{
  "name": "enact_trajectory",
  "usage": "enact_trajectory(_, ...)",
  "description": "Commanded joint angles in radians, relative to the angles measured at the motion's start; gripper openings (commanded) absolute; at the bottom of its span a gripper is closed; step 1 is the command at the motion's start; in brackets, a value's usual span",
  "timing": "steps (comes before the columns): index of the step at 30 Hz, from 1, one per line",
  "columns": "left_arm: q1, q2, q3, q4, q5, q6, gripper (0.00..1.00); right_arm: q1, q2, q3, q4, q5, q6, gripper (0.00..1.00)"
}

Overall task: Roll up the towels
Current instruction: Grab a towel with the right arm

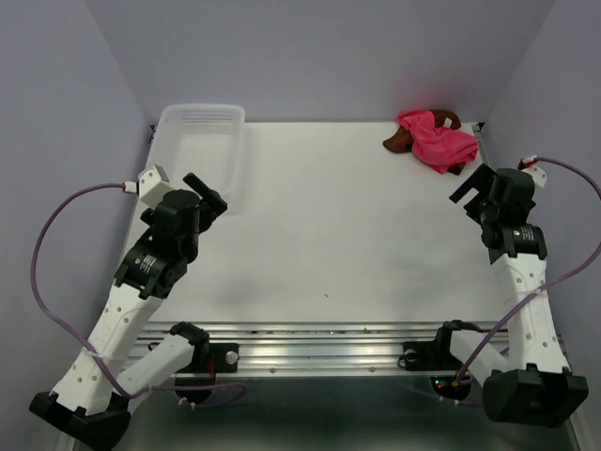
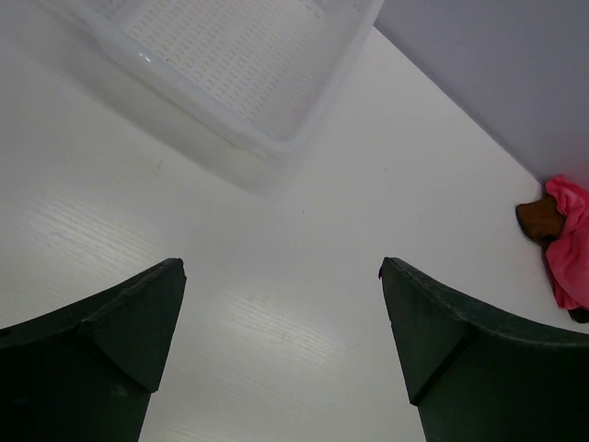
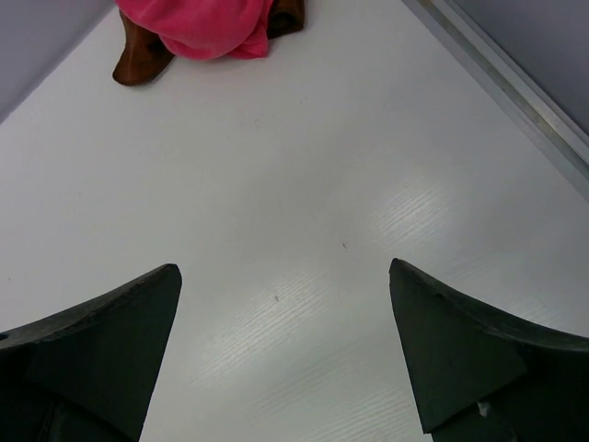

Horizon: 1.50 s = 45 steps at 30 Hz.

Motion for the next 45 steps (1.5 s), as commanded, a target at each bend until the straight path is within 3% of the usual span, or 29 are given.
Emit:
enact_trajectory(1,0.003,0.001,0.02,-0.027,-0.048,-0.012,0.99,-0.004,-0.037,0.044,0.019,0.022,-0.014,1.0)
enact_trajectory(9,0.003,0.021,-0.001,0.011,-0.02,-0.032,0.99,-0.004,0.018,0.061,0.073,-0.087,-0.045,1.0)
enact_trajectory(14,0.003,0.064,-0.049,0.143,0.085,-0.024,0.99,-0.004,0.212,0.149,0.18,-0.162,-0.064,1.0)
enact_trajectory(22,0.007,0.223,-0.004,0.186,0.082,-0.015,0.99,-0.004,0.812,0.638,0.147,-0.178,-0.172,1.0)
enact_trajectory(25,0.015,0.306,0.029,0.197,0.096,0.008,0.99,-0.004,1.051,0.967,0.058,-0.135,-0.2,1.0)
enact_trajectory(33,0.061,0.424,0.086,0.176,0.09,0.026,0.99,-0.004,1.446,1.317,0.051,-0.128,-0.136,1.0)
enact_trajectory(36,0.073,0.446,0.089,0.18,0.107,0.036,0.99,-0.004,1.524,1.366,0.094,-0.171,-0.113,0.84)
enact_trajectory(37,0.083,0.45,0.091,0.18,0.109,0.04,0.99,-0.004,1.535,1.38,0.101,-0.174,-0.094,0.62)
enact_trajectory(38,0.086,0.455,0.094,0.176,0.109,0.04,0.99,-0.004,1.541,1.375,0.104,-0.171,-0.087,0.46)
enact_trajectory(41,0.098,0.449,0.092,0.176,0.127,0.043,0.99,-0.004,1.467,1.284,0.166,-0.151,-0.083,0.14)
enact_trajectory(45,0.106,0.421,0.071,0.197,0.151,0.049,0.99,-0.004,1.324,1.191,0.214,-0.185,-0.114,0.09)
